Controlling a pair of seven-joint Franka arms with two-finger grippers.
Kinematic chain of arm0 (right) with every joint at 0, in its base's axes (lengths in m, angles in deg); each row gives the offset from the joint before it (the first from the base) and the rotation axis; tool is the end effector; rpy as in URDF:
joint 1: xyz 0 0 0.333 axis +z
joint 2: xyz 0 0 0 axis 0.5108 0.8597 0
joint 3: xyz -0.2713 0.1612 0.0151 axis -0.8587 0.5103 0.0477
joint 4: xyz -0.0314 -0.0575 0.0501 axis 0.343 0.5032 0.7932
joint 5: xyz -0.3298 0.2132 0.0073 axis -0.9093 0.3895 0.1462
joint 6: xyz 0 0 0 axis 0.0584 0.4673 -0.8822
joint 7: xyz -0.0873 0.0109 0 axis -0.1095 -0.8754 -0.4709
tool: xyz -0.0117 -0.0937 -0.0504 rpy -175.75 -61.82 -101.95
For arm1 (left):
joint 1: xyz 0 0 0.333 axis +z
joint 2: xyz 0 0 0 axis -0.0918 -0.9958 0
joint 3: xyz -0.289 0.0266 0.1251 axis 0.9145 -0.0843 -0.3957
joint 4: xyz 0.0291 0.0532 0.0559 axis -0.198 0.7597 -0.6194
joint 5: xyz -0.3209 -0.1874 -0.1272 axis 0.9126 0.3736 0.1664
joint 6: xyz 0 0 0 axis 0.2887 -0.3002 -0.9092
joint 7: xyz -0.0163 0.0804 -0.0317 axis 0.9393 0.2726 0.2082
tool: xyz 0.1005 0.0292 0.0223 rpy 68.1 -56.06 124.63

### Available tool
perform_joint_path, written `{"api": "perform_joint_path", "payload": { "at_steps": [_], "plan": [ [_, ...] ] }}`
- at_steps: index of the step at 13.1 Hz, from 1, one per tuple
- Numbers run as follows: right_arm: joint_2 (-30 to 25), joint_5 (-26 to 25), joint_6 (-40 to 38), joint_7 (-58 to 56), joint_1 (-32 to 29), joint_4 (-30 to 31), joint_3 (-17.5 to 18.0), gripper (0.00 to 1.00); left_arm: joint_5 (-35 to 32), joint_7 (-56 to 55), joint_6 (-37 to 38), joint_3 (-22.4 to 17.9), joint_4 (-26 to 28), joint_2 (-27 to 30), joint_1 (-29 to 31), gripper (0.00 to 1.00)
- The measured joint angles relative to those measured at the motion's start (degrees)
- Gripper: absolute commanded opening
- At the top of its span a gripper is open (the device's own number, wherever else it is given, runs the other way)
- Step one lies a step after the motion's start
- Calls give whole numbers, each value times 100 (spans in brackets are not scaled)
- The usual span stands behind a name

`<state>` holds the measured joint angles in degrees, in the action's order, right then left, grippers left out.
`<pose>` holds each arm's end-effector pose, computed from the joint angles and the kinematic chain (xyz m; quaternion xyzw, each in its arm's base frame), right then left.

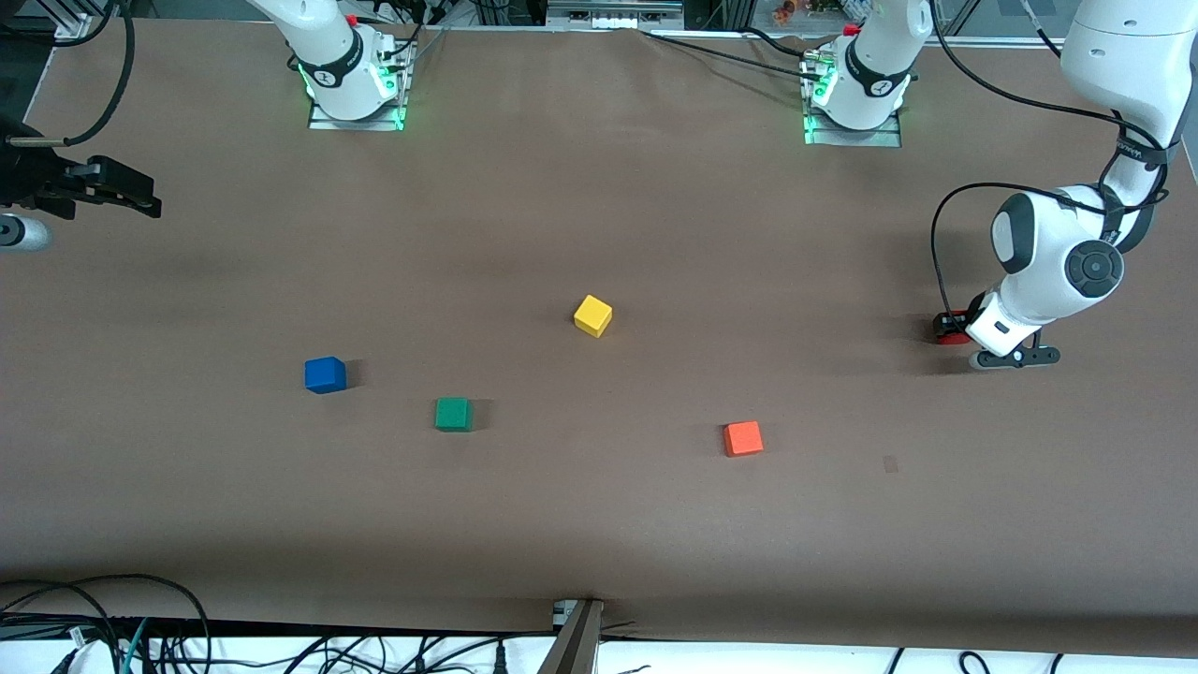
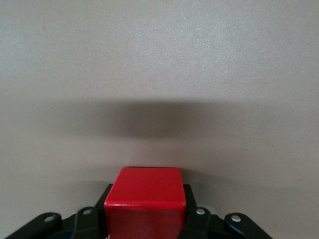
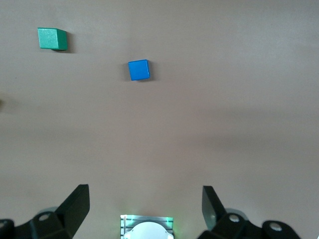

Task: Pass red block to right arm, stack on blue
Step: 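Lower the left gripper onto the red cube and close it, then lift the red cube with the left gripper while the right gripper reaches inward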

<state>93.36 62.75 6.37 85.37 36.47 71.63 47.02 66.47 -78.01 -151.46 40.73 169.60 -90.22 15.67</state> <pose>0.5653 0.0035 0.6211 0.9967 0.0212 -0.0770 0.0111 0.5274 0.1119 0.1806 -0.9974 -0.0353 0.0535 0.0341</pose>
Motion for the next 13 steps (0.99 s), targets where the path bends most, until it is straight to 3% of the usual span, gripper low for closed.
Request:
{"api": "perform_joint_path", "payload": {
  "at_steps": [5,7,10,13],
  "plan": [
    [0,0,0,-2,5,0,2,100,0,1,358,209,-289,146,-1,5],
    [3,0,0,-2,4,0,2,100,0,1,961,491,-643,301,0,0],
    [14,0,0,-2,0,0,1,100,0,57,1999,1100,-1488,389,-18,0],
    [95,1,-4,-1,16,1,7,100,163,634,2229,1421,-1996,373,-64,0]
  ]
}}
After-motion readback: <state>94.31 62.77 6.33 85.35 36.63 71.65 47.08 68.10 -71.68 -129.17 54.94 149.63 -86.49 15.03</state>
